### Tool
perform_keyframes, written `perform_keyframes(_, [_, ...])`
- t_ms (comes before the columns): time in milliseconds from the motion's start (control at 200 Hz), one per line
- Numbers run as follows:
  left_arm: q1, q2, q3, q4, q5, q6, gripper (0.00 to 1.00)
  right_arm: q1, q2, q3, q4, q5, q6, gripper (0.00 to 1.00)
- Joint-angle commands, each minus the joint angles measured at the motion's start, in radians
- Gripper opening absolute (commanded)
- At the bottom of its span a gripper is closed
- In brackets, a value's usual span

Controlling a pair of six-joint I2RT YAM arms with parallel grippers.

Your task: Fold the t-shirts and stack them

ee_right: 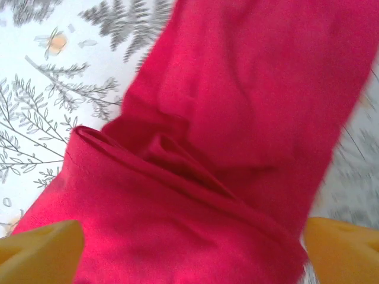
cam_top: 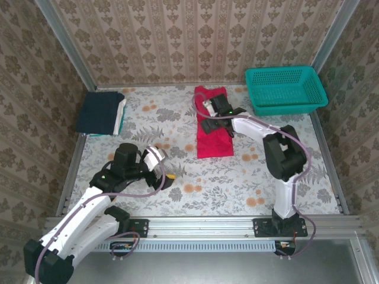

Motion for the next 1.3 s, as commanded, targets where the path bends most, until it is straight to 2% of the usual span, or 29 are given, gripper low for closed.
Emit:
perform_keyframes(0, [-0.005, 0.016, -0.011, 0.1, -0.002, -0.068, 1.0, -0.035, -0.12, -0.092, 0.019, -0.091, 0.223, 0.88])
perform_keyframes(40, [-0.006, 0.026, -0.013, 0.114, 0.004, -0.068, 1.0, -0.04, -0.126, -0.11, 0.011, -0.176, 0.24, 0.87])
perform_keyframes(75, [-0.006, 0.038, -0.013, 0.127, 0.009, -0.066, 1.0, -0.04, -0.124, -0.117, -0.002, -0.211, 0.262, 0.82])
perform_keyframes(130, [-0.007, 0.057, -0.01, 0.142, 0.015, -0.061, 1.0, -0.042, -0.113, -0.126, -0.018, -0.239, 0.31, 0.72])
perform_keyframes(225, [-0.01, 0.087, 0.003, 0.154, 0.02, -0.059, 1.0, -0.075, -0.086, -0.142, -0.014, -0.273, 0.413, 0.62])
perform_keyframes(400, [-0.013, 0.103, -0.002, 0.18, 0.014, -0.088, 1.0, -0.154, -0.018, -0.154, 0.013, -0.346, 0.518, 0.62])
perform_keyframes(590, [-0.014, 0.089, -0.016, 0.189, 0.007, -0.098, 1.0, -0.212, 0.034, -0.112, 0.018, -0.353, 0.526, 0.64])
perform_keyframes(750, [-0.014, 0.061, -0.03, 0.187, -0.023, -0.095, 1.0, -0.218, -0.008, -0.1, -0.012, -0.313, 0.47, 0.64])
perform_keyframes(860, [-0.014, 0.055, -0.047, 0.209, -0.045, -0.102, 1.0, -0.188, -0.079, -0.147, 0.003, -0.254, 0.419, 0.65])
perform_keyframes(1015, [-0.014, 0.052, -0.054, 0.215, -0.064, -0.103, 1.0, -0.053, -0.145, -0.202, -0.012, -0.09, 0.303, 0.65])
perform_keyframes(1170, [-0.014, 0.047, -0.058, 0.218, -0.07, -0.084, 1.0, 0.048, -0.049, -0.124, -0.094, -0.049, 0.337, 0.63])
perform_keyframes(1295, [-0.014, 0.045, -0.055, 0.216, -0.072, -0.095, 1.0, 0.087, 0.043, -0.078, -0.128, -0.005, 0.405, 0.61])
